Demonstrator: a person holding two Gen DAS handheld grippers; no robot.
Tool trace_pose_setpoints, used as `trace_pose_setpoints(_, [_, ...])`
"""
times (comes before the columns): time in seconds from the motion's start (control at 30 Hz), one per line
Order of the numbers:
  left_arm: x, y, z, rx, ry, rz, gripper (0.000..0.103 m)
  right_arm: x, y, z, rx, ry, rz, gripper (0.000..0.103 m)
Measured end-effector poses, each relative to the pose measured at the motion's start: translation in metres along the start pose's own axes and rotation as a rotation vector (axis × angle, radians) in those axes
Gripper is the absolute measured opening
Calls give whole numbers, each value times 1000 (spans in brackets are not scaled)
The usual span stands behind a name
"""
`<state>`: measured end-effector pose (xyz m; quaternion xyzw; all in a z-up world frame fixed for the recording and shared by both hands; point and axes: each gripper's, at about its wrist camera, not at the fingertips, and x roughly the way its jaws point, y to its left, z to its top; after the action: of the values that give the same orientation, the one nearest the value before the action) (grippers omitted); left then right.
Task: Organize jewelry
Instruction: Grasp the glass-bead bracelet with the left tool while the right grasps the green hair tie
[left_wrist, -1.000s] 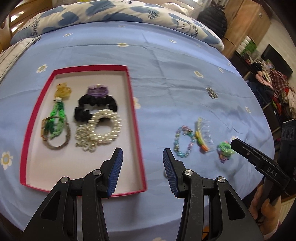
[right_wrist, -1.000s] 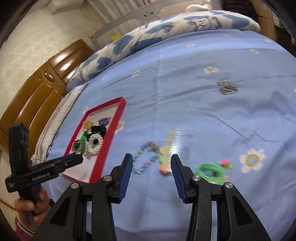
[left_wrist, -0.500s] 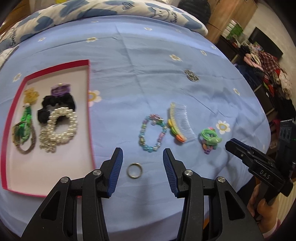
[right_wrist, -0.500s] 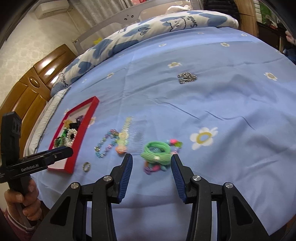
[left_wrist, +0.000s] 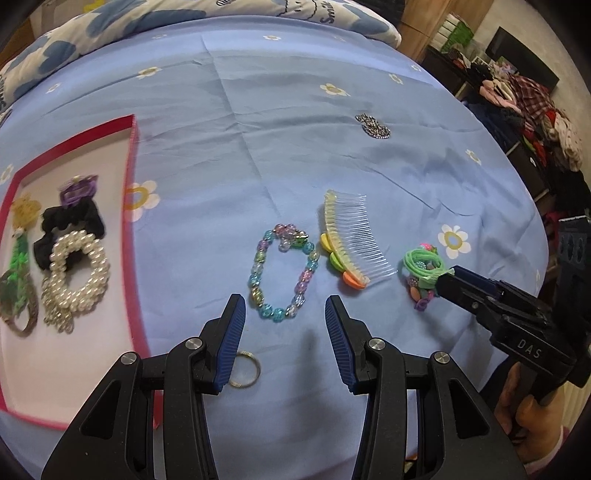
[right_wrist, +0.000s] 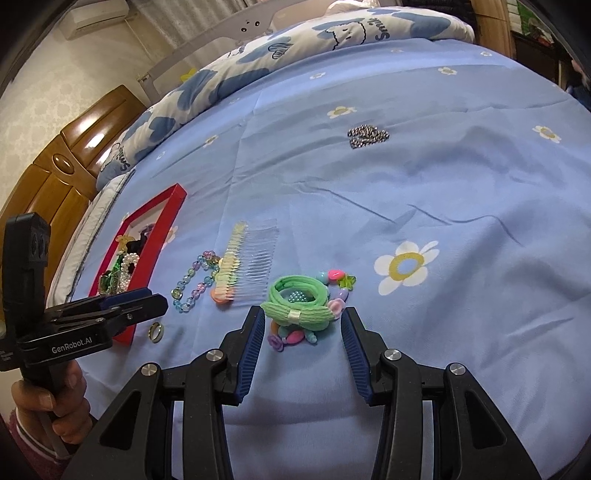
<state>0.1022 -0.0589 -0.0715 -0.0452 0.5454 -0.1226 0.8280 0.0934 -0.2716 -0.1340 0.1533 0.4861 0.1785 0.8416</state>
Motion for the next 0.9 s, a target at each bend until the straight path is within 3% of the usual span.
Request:
trace_pose_setpoints(0.37, [28,-4,2,44,53,7,42,10,-13,7,53,17,37,45])
trace_pose_setpoints(0.57, [30,-1,6,45,51,10,13,9,-13,7,50,10,39,42])
trace_pose_setpoints(0.63, [30,1,7,40,49,0,7,9,-13,6,48,4,38,28])
trace_pose_setpoints(0.7, [28,3,7,34,43,-6,7,7,-12,5,41,0,35,24])
trace_pose_setpoints(0.77, [25,4,6,29,33,-7,6,4,-11,5,39,-12,41,9])
trace_pose_setpoints(0.9, [14,7,6,14,8,-22,6,-3,-10,7,30,-31,36,3])
